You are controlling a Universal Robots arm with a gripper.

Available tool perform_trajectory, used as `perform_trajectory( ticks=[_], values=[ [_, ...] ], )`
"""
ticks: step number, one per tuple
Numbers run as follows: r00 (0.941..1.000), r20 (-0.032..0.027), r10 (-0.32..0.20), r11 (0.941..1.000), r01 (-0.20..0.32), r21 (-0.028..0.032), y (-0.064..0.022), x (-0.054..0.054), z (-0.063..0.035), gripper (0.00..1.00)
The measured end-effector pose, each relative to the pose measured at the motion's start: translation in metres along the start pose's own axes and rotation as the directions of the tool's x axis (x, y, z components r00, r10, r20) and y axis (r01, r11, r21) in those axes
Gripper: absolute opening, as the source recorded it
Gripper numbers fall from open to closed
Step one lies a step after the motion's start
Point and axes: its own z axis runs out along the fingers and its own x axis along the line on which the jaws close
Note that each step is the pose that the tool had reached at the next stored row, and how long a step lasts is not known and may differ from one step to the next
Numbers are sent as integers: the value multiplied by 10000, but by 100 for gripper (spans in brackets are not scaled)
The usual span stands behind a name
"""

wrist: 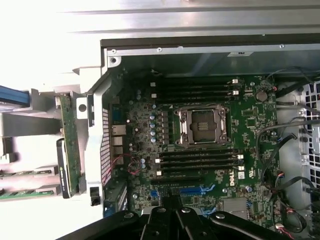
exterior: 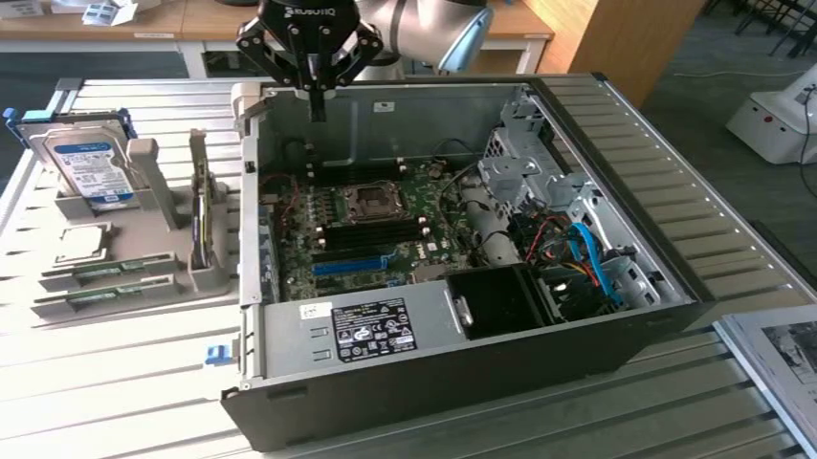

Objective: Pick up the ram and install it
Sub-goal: 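Reach for the ram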

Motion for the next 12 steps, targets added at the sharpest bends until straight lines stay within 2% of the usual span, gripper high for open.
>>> perform_trajectory(
  ticks=[12],
  values=[
    [10000,0,0,10000,0,0,-14,203,-5,10]
  ],
)
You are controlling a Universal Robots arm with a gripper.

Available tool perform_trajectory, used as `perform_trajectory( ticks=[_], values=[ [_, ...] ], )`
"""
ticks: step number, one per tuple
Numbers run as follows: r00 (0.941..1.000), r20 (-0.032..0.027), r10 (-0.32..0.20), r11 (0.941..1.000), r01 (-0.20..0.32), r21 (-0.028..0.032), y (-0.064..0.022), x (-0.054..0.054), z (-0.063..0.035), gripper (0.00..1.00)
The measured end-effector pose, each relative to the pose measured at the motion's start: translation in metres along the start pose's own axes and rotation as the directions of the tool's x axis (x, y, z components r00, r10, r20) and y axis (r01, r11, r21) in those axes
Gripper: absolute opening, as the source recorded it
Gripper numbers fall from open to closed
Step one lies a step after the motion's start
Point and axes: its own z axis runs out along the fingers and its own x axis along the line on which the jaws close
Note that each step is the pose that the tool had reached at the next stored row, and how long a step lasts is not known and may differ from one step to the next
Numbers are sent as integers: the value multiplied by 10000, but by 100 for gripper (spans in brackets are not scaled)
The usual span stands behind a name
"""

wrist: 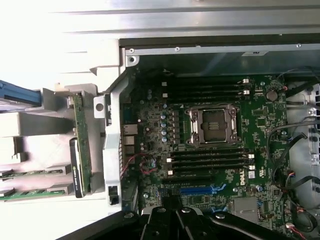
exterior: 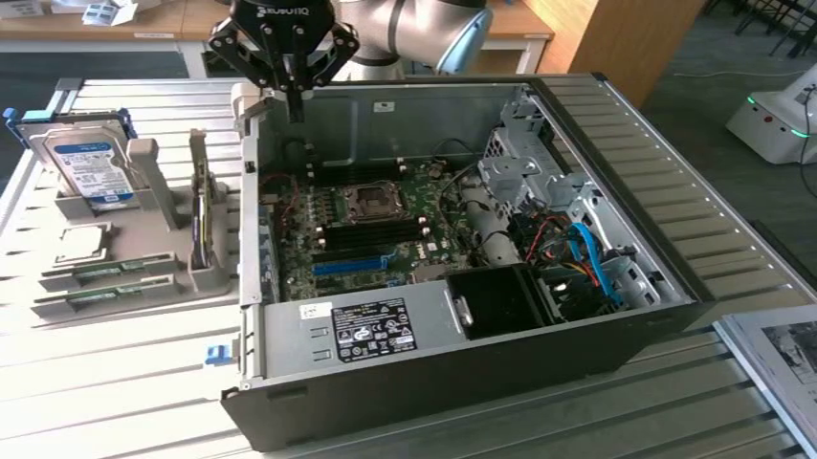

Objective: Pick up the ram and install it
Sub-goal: 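Reach for the ram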

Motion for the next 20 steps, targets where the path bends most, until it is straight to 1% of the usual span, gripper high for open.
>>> perform_trajectory(
  ticks=[20],
  values=[
    [10000,0,0,10000,0,0,-12,374,-9,10]
  ],
)
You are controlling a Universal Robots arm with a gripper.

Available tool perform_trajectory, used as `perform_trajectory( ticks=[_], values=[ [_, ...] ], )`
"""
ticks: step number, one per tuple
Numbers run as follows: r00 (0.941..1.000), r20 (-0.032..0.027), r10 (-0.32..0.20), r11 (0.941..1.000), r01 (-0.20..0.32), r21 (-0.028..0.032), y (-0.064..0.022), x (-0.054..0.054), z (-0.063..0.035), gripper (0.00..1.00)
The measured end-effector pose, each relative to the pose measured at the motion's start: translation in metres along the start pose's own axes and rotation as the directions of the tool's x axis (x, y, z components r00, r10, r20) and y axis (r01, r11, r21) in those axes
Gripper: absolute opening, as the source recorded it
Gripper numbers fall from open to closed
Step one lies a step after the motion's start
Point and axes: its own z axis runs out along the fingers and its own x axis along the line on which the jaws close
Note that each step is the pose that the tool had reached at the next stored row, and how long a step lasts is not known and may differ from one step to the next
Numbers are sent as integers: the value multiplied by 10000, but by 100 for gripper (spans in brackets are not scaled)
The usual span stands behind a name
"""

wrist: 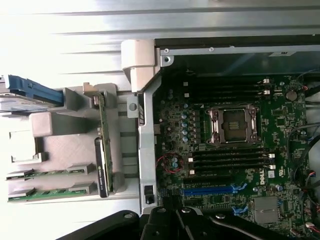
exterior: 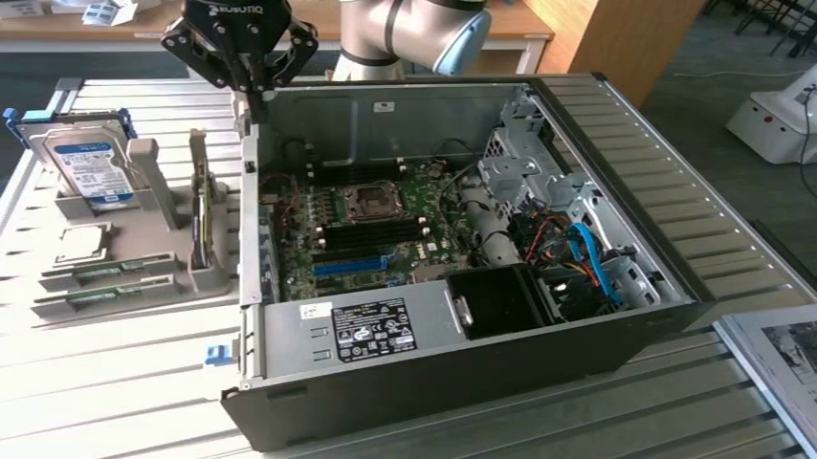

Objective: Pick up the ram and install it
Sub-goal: 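Reach for the ram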

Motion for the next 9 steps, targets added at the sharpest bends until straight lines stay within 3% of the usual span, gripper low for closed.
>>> perform_trajectory(
  ticks=[9],
  values=[
    [10000,0,0,10000,0,0,4,172,-3,10]
  ],
)
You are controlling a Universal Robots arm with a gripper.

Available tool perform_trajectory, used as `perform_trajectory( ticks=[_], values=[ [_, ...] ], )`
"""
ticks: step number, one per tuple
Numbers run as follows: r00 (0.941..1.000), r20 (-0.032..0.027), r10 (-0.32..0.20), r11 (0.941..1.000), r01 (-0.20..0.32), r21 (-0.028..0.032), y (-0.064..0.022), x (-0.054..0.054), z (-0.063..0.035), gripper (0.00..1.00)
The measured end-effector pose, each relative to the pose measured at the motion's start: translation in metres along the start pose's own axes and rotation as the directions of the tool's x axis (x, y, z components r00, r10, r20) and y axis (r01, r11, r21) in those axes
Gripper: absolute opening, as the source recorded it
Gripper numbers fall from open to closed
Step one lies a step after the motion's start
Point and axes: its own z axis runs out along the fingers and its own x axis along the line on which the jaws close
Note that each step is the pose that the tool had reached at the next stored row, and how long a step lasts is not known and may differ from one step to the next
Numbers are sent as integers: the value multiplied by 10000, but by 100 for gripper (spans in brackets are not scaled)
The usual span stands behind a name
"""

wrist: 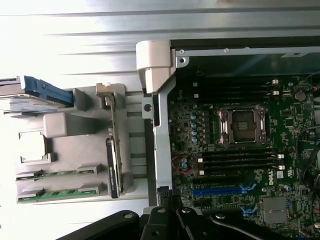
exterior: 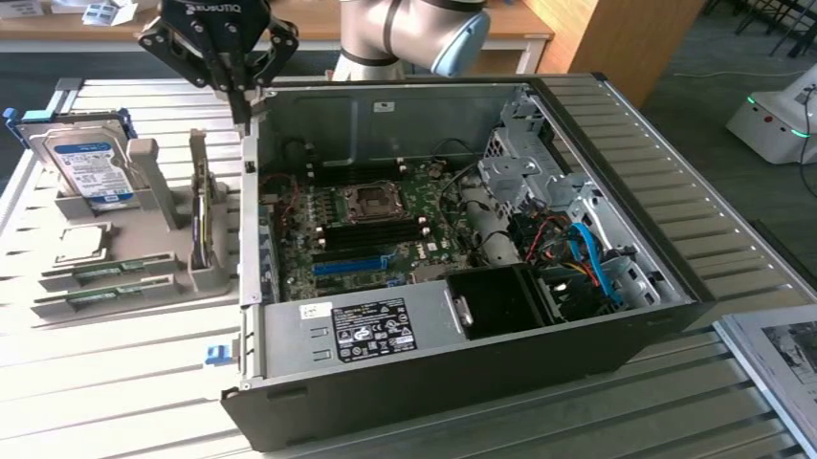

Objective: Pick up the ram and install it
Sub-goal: 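Reach for the ram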

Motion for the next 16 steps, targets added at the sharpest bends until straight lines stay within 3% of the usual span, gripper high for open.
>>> perform_trajectory(
  ticks=[16],
  values=[
    [10000,0,1,10000,-1,0,-3,340,-5,10]
  ],
)
